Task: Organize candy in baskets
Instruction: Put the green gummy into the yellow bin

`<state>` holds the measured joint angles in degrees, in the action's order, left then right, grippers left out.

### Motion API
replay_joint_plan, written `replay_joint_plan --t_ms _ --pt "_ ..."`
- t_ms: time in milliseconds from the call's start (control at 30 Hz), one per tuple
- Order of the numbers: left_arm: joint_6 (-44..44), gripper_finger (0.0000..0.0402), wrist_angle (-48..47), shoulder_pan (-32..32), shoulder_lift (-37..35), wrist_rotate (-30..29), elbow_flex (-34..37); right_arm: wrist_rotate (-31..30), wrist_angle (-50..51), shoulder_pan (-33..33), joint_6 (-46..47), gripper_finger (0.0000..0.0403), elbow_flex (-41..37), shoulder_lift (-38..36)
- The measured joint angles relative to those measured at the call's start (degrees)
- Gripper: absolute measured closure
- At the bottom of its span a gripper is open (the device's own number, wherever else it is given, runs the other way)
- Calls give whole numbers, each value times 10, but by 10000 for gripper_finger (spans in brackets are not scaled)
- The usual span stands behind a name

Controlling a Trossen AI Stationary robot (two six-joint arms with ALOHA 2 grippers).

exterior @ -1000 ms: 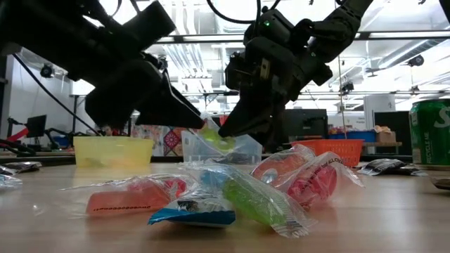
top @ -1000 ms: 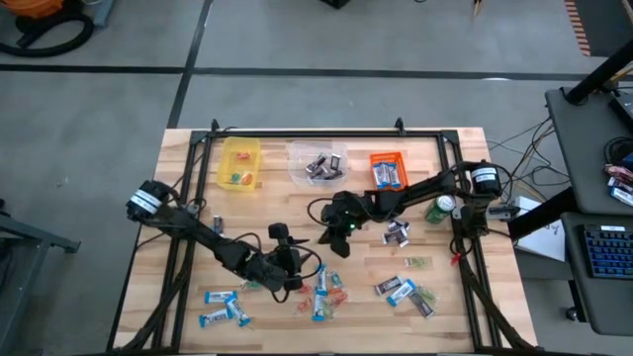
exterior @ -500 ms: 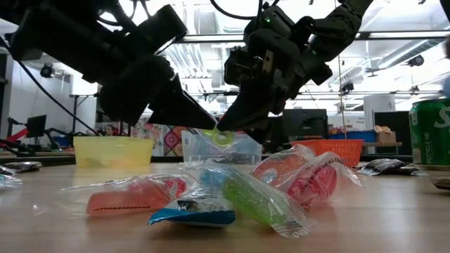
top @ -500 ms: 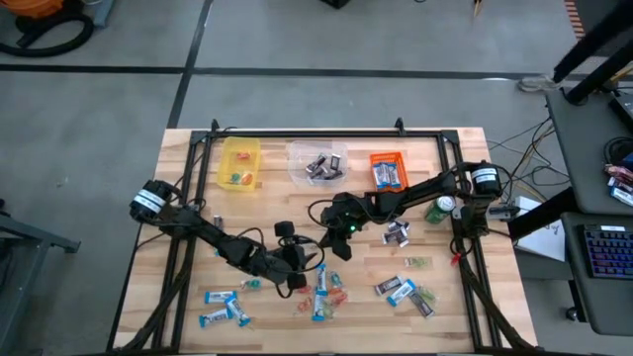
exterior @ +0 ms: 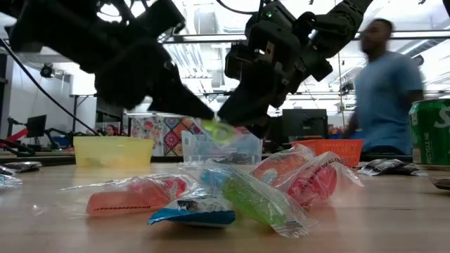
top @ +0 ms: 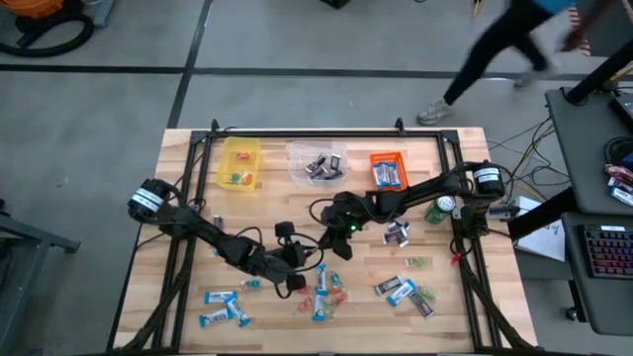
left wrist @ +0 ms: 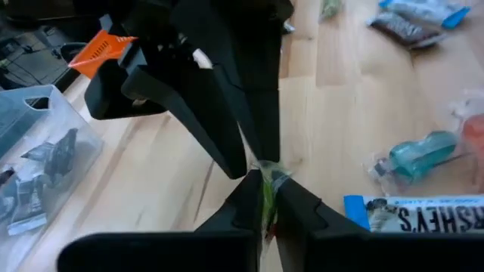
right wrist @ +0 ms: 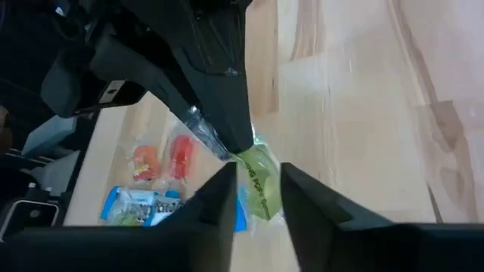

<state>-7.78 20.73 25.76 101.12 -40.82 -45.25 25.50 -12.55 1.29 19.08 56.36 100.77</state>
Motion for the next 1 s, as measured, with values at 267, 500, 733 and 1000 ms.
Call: replay_joint_plan --t_ms 267,500,733,1000 --pt "-28 401 -165 -7 -113 -11 0 -2 26 20 22 229 0 -57" --pt "-145 401 -426 -45 -240 -86 0 -46 72 17 6 225 0 -128" --pt "-243 402 -596 -163 -320 -111 0 -89 97 6 -11 238 0 -164" --pt "-193 401 -642 -383 -323 -15 1 -91 134 3 -11 241 0 -164"
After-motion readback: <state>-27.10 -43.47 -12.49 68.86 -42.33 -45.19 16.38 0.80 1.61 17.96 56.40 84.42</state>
